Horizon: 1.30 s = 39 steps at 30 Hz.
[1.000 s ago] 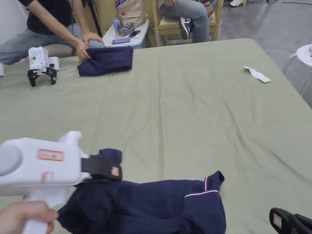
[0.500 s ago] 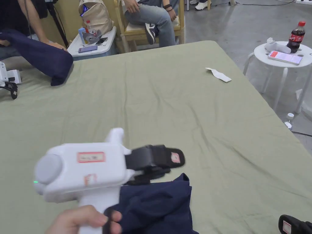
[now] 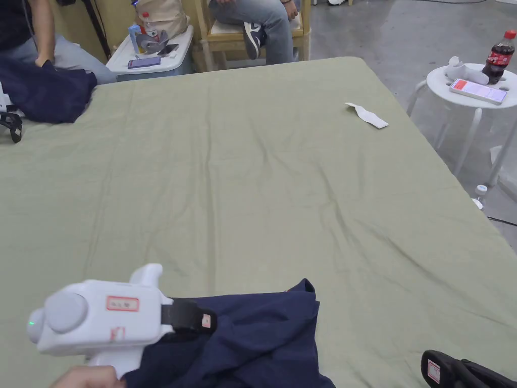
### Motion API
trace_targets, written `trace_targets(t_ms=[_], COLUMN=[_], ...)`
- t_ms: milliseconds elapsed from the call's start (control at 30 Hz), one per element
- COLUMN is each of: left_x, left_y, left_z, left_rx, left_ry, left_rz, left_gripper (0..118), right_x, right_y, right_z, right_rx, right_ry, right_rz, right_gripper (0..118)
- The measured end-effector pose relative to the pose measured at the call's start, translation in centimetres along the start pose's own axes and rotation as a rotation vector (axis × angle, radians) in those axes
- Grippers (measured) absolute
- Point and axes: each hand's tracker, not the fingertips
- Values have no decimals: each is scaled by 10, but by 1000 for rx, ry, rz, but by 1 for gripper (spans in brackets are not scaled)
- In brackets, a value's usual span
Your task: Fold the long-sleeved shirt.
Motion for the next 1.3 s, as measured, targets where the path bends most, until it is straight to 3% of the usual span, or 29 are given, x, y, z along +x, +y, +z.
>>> trace_targets(t_ms=[67,200,333,467,600,900,1000,1067,1233,1300], left_x=[-6,-21,25,49,72,81,95,94,100,109], left_y=[-12,-27,-38,-44,-54,-52,-59,-57,-51,-43], left_z=[-17,-33,-48,-66,-67,-122,-137,-143,-129,-93], left_rx=[30,27,-36,-114,-147,-196,-234,-238,-236,-132], left_ry=[-12,-251,-299,-368,-446,-446,-345,-336,-336,-345], left_rz=[97,337,161,115,-19,72,-43,-26,7,-24], left_gripper=[0,0,0,0,0,0,0,0,0,0], right_x=[0,4,8,10,14,15,14,14,8,5], right_y=[0,1,-1,-4,-8,-8,-7,-6,-1,5], right_z=[2,2,-3,-3,-2,-9,-13,-16,-20,-18], right_rx=[-6,-22,-37,-45,-52,-65,-76,-83,-92,-80], right_ry=[-4,1,-5,3,7,25,20,21,14,14], right_rz=[6,2,8,-2,-11,-49,-39,-41,-25,-13], right_gripper=[0,0,0,0,0,0,0,0,0,0])
